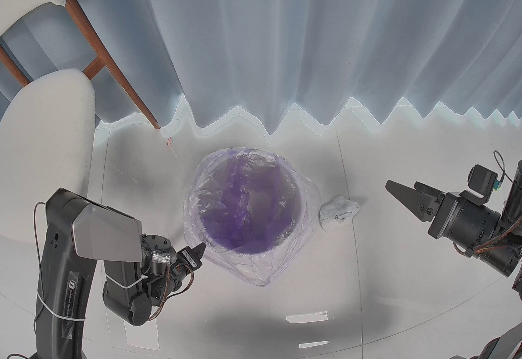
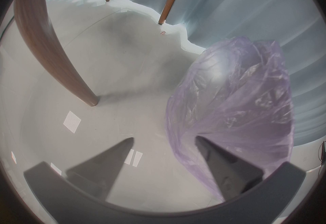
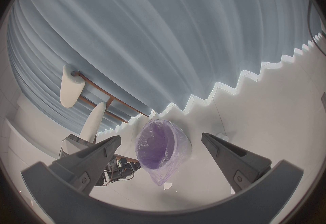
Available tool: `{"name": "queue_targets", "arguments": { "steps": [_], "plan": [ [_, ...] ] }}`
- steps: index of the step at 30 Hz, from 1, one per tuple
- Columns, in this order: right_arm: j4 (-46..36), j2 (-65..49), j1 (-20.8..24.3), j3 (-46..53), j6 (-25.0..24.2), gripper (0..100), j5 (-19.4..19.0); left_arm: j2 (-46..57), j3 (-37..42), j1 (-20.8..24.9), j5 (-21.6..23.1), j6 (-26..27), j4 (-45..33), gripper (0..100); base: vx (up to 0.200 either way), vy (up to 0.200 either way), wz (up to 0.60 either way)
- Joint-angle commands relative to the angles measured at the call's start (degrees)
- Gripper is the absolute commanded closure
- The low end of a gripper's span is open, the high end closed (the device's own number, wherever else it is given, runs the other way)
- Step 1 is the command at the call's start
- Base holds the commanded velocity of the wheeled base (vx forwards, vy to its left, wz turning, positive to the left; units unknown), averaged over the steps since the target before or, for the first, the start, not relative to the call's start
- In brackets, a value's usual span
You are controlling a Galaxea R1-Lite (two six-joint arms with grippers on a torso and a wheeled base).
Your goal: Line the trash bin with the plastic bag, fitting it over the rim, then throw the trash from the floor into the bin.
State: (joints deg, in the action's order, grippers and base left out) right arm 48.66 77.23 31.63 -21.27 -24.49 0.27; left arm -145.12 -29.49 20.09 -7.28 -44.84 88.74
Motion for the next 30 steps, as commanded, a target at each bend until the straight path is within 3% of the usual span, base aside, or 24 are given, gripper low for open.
{"name": "queue_targets", "arguments": {
  "steps": [1, 9, 16, 17, 18, 21, 24, 25, 27, 30],
  "plan": [
    [0.0, 0.0, 0.0, -0.1, 0.0, 0, 0.0, 5.6, 4.8, 0.7, -0.7, 0.0, 0.0, 0, 0.000, 0.000, 0.00],
    [-0.1, 0.2, -0.1, 0.1, -0.3, 0, 0.0, 18.1, 16.7, 2.8, -0.8, -0.1, 0.0, 0, 0.000, 0.000, 0.00],
    [-0.1, 0.5, 0.1, 0.3, -0.5, 0, -0.2, 39.1, 26.7, 5.9, -0.7, 0.3, -0.1, 0, 0.000, 0.000, 0.00],
    [-0.1, 0.5, 0.1, 0.3, -0.5, 0, -0.2, 39.1, 26.7, 5.9, -0.7, 0.3, -0.1, 0, 0.000, 0.000, 0.00],
    [-0.2, 0.6, 0.3, 0.4, -0.6, 0, -0.3, 46.8, 27.6, 8.0, -0.4, 1.9, -0.2, 0, 0.000, 0.000, 0.00],
    [-0.1, 1.4, 1.8, 0.7, -0.7, 0, -0.3, 55.6, 27.1, 12.3, 0.9, 4.7, -0.2, 0, 0.000, 0.000, 0.00],
    [-0.1, 2.3, 3.2, 0.9, -1.3, 0, -0.3, 61.7, 26.6, 18.0, 1.7, 5.9, -0.3, 0, 0.000, 0.000, 0.00],
    [-0.1, 2.3, 3.2, 0.9, -1.3, 0, -0.3, 61.7, 26.6, 18.0, 1.7, 5.9, -0.3, 0, 0.000, 0.000, 0.00],
    [-0.1, 3.4, 4.1, 2.0, -1.7, 0, -0.4, 65.2, 24.9, 20.4, 2.9, 4.3, -0.3, 0, 0.000, 0.000, 0.00],
    [0.0, 5.1, 5.0, 3.3, -1.7, 0, -1.2, 65.7, 24.0, 19.7, 4.9, -1.1, -0.3, 0, 0.000, 0.000, 0.00]
  ]
}}
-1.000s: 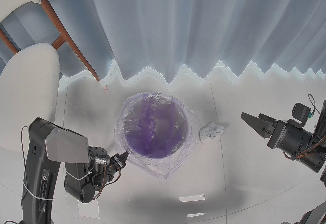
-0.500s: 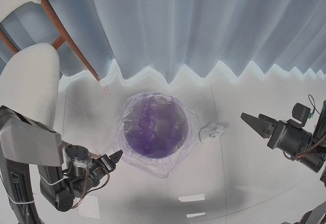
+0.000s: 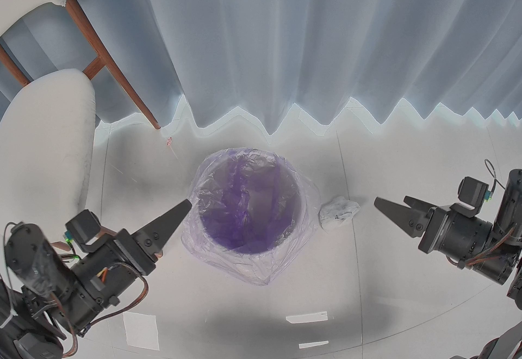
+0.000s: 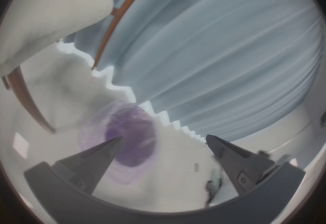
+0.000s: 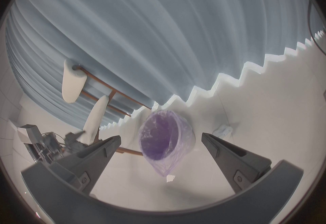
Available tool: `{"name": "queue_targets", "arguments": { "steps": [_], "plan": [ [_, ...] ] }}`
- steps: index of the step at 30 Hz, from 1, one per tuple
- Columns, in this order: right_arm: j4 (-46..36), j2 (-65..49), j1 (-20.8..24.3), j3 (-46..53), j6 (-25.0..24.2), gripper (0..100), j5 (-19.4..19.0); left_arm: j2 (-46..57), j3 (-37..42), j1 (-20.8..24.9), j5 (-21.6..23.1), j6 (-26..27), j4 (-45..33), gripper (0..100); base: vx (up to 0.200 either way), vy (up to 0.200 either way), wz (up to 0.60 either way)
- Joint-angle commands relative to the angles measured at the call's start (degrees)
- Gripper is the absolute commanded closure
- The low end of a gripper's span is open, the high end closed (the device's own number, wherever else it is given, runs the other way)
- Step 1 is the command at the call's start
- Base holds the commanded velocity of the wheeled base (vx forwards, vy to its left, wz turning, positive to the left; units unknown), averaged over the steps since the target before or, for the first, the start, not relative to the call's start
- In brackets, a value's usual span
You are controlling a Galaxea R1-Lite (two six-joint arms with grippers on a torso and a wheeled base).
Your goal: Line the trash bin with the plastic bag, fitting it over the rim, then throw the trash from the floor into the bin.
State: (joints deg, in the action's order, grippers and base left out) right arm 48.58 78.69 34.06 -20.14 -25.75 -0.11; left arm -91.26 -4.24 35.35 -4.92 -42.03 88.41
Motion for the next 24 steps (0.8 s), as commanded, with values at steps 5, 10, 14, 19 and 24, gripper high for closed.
{"name": "queue_targets", "arguments": {
  "steps": [5, 10, 14, 19, 24],
  "plan": [
    [0.5, 6.8, 3.4, 3.1, -0.5, 0, -1.3, 12.2, -0.1, 3.7, 5.1, -4.9, 0.0, 0, 0.000, 0.000, 0.00],
    [4.9, 8.4, 3.4, 4.3, -1.3, 0, -1.3, 13.1, 0.6, 2.3, 5.8, -4.3, -0.1, 0, 0.000, 0.000, 0.00],
    [8.7, 9.9, 3.4, 5.2, -1.5, 0, -1.3, 13.6, 2.2, 2.1, 7.4, -3.9, 0.0, 0, 0.000, 0.000, 0.00],
    [9.9, 10.2, 3.6, 5.1, -2.7, 0, -1.2, 17.3, -0.7, -0.5, 9.6, -1.4, 0.0, 0, 0.000, 0.000, 0.00],
    [9.1, 7.2, 6.5, 3.1, -11.5, 0, -1.3, 23.1, -12.4, -6.9, 15.2, 4.1, -2.8, 0, 0.000, 0.000, 0.00]
  ]
}}
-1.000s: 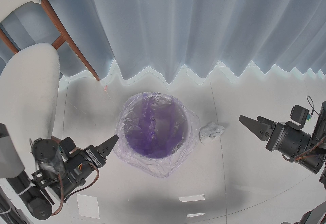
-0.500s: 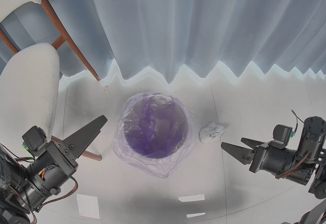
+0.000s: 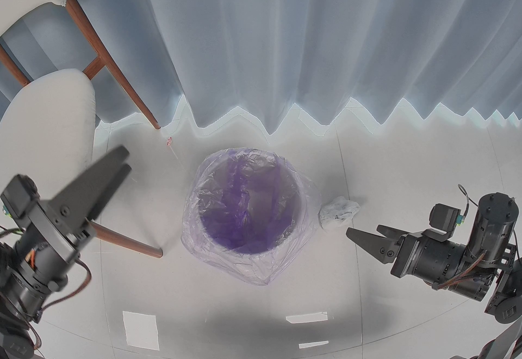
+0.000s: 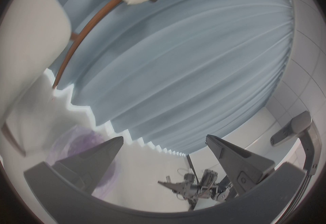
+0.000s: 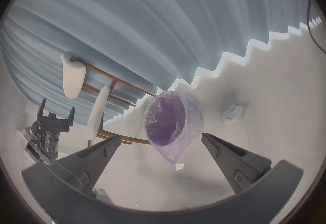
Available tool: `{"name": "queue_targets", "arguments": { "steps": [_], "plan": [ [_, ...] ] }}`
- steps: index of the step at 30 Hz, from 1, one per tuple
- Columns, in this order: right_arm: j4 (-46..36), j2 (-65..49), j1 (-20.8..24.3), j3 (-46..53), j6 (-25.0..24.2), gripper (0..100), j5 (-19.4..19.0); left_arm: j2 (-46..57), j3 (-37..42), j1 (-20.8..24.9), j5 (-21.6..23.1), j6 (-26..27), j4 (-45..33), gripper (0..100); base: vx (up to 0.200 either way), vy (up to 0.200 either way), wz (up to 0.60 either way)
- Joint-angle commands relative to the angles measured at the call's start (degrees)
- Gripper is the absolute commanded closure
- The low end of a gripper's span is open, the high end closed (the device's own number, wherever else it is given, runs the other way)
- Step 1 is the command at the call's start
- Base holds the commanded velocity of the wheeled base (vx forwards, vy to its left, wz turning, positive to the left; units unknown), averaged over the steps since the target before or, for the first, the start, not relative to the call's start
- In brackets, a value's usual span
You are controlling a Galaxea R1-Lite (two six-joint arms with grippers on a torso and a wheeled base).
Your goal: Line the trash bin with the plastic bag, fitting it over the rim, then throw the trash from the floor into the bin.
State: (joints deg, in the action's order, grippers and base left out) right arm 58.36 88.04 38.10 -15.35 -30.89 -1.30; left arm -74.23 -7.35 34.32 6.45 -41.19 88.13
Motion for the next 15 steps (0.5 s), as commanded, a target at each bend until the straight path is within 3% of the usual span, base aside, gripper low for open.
{"name": "queue_targets", "arguments": {
  "steps": [1, 2, 6, 10, 15],
  "plan": [
    [-0.7, -2.2, 2.4, -1.7, -6.4, 0, -0.1, 6.1, -9.3, -5.8, 3.8, 3.2, -2.5, 0, 0.000, 0.000, 0.00],
    [-3.1, -2.5, 2.3, -2.3, -11.5, 0, -0.5, 8.2, -17.4, -10.1, 8.1, 3.1, -14.7, 0, 0.000, 0.000, 0.00],
    [-7.5, -1.0, 1.2, -3.2, -12.7, 0, -1.2, 9.6, -29.2, -11.7, 13.8, 3.0, -35.4, 0, 0.000, 0.000, 0.00],
    [-8.0, -0.6, 1.0, -3.5, -12.6, 0, -1.0, 9.4, -37.4, -11.9, 16.6, 2.6, -40.4, 0, 0.000, 0.000, 0.00],
    [-6.7, 5.8, -1.2, -3.4, -12.9, 0, -1.7, 7.1, -38.0, -11.9, 18.5, 1.9, -40.0, 0, 0.000, 0.000, 0.00]
  ]
}}
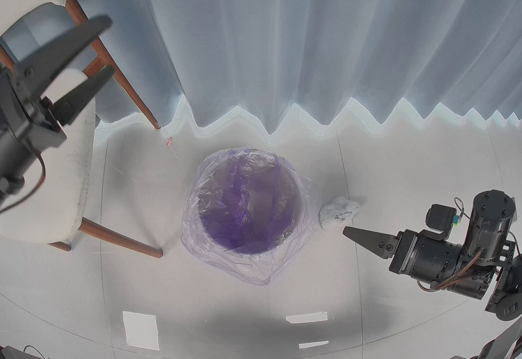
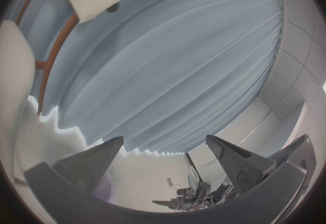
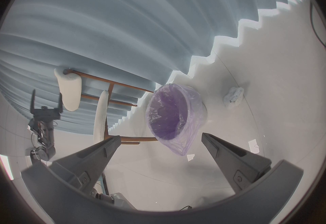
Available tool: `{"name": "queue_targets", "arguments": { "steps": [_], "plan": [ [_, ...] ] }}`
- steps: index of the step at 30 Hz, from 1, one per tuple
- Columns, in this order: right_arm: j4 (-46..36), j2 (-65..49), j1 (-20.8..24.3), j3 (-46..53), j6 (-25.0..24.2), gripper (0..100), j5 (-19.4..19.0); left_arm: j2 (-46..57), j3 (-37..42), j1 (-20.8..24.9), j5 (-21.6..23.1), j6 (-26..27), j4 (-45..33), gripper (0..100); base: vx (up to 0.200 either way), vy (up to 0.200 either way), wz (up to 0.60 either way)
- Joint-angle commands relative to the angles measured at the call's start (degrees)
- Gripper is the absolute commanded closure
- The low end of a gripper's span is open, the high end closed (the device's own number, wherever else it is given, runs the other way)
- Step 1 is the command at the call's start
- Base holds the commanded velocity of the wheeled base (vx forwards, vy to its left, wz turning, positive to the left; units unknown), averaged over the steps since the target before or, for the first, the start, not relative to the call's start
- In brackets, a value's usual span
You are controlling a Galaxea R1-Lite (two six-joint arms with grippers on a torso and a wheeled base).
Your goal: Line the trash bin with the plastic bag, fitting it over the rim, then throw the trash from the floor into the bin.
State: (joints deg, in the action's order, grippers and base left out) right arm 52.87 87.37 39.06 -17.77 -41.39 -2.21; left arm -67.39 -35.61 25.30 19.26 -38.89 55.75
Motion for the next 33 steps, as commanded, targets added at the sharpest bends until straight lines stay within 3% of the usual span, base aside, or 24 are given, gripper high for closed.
{"name": "queue_targets", "arguments": {
  "steps": [1, 7, 9, 11, 15, 20, 25, 27, 33],
  "plan": [
    [-0.2, 8.1, -2.1, -0.8, -2.4, 0, -0.8, -0.5, -9.8, -3.0, 5.6, -0.2, -7.5, 0, 0.000, 0.000, 0.00],
    [12.2, 17.9, -1.9, -2.8, -2.3, 0, -2.6, -1.2, -10.5, -10.0, 6.7, -4.4, -2.8, 0, 0.000, 0.000, 0.00],
    [12.3, 18.1, -1.9, -3.0, -2.2, 0, -2.6, -1.2, -10.6, -10.1, 6.8, -4.5, -2.7, 0, 0.000, 0.000, 0.00],
    [12.5, 22.2, -1.6, -7.1, -2.2, 0, -2.8, -0.5, -11.9, -11.9, 8.1, -8.7, -2.6, 0, 0.000, -0.200, 0.00],
    [12.8, 26.7, -1.9, -9.8, -1.9, 0, -2.8, 0.5, -11.9, -14.1, 9.2, -9.3, -2.6, 0, 0.000, -0.200, 0.00],
    [13.1, 27.8, -2.5, -11.3, -1.9, 0, -2.8, 1.8, -10.9, -14.0, 9.8, -9.1, -2.6, 0, 0.000, -0.200, 0.00],
    [13.1, 28.6, -3.7, -11.8, -1.7, 0, -2.8, 3.6, -8.6, -14.0, 13.5, -9.0, -2.6, 0, 0.000, -0.200, 0.00],
    [13.8, 31.5, -4.1, -11.4, 0.4, 0, -2.5, 4.8, -7.3, -13.6, 15.5, -8.9, -2.7, 0, 0.000, -0.200, 0.00],
    [22.0, 39.8, -3.6, -11.1, 4.6, 0, -2.3, 4.8, -7.5, -14.1, 16.0, -9.3, -2.7, 0, 0.000, 0.000, 0.00]
  ]
}}
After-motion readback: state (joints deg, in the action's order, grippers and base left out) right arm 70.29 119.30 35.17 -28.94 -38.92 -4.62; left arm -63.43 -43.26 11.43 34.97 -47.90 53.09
